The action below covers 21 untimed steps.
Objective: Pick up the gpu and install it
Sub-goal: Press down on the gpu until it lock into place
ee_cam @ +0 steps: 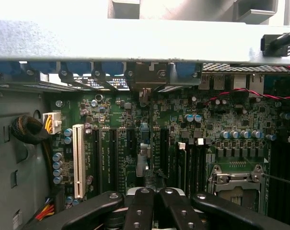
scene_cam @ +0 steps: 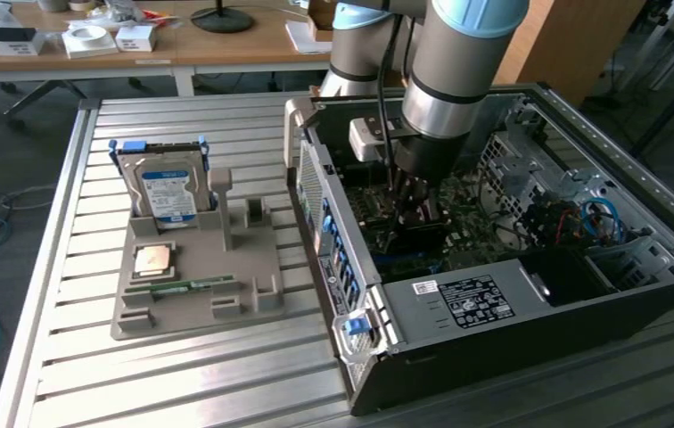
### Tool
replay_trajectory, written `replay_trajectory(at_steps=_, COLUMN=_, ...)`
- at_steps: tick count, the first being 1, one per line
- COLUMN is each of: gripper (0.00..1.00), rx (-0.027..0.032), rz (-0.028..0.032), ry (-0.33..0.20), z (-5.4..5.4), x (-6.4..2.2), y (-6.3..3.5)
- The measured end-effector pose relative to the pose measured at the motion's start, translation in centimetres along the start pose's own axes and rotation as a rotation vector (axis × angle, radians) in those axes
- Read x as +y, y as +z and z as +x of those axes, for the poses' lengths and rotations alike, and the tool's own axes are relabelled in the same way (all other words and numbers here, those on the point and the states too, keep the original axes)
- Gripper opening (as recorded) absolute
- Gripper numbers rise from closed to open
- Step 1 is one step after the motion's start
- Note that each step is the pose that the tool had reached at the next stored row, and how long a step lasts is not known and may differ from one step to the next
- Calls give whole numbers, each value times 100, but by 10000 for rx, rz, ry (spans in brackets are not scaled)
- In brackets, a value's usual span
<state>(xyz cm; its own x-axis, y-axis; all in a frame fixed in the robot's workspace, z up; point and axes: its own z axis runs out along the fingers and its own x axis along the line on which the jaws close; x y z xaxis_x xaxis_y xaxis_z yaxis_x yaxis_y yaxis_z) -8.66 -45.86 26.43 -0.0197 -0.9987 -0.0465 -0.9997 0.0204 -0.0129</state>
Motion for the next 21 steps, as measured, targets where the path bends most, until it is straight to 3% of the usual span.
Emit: replay_trajectory(at_steps=21, gripper=11, rx=0, rz=1, ry=0, z=2, x=0, y=12)
